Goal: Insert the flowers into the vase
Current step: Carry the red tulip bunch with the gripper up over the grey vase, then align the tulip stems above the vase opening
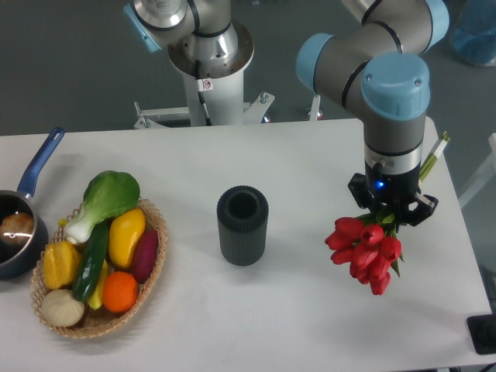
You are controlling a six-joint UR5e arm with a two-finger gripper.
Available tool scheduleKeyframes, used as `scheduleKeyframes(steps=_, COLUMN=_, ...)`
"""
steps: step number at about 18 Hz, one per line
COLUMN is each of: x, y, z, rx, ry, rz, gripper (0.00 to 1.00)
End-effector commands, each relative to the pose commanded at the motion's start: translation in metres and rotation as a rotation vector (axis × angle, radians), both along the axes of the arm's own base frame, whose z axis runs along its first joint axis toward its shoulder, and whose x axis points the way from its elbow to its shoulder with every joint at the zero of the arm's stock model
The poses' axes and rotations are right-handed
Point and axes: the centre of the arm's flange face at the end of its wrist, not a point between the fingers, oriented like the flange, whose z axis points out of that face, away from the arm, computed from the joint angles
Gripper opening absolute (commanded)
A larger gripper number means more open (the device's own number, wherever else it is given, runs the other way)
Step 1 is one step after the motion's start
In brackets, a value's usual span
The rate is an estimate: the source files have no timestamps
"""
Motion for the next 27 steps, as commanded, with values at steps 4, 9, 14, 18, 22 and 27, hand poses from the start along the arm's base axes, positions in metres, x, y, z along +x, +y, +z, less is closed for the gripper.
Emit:
scheduleKeyframes(steps=4, x=0.008, y=-0.004, z=0.021, rx=0.033, ry=0.012, rz=0.01, gripper=0.08)
scheduleKeyframes(steps=9, x=0.041, y=-0.011, z=0.055, rx=0.167, ry=-0.027, rz=0.014, gripper=0.07)
scheduleKeyframes(steps=14, x=0.082, y=-0.017, z=0.11, rx=0.443, ry=-0.102, rz=-0.018, gripper=0.05)
scheduleKeyframes(steps=18, x=0.11, y=-0.033, z=0.145, rx=0.647, ry=-0.176, rz=-0.053, gripper=0.04)
scheduleKeyframes(steps=22, x=0.142, y=-0.041, z=0.152, rx=0.807, ry=-0.295, rz=-0.038, gripper=0.04)
scheduleKeyframes(steps=27, x=0.161, y=-0.035, z=0.143, rx=0.957, ry=-0.425, rz=-0.09, gripper=0.04)
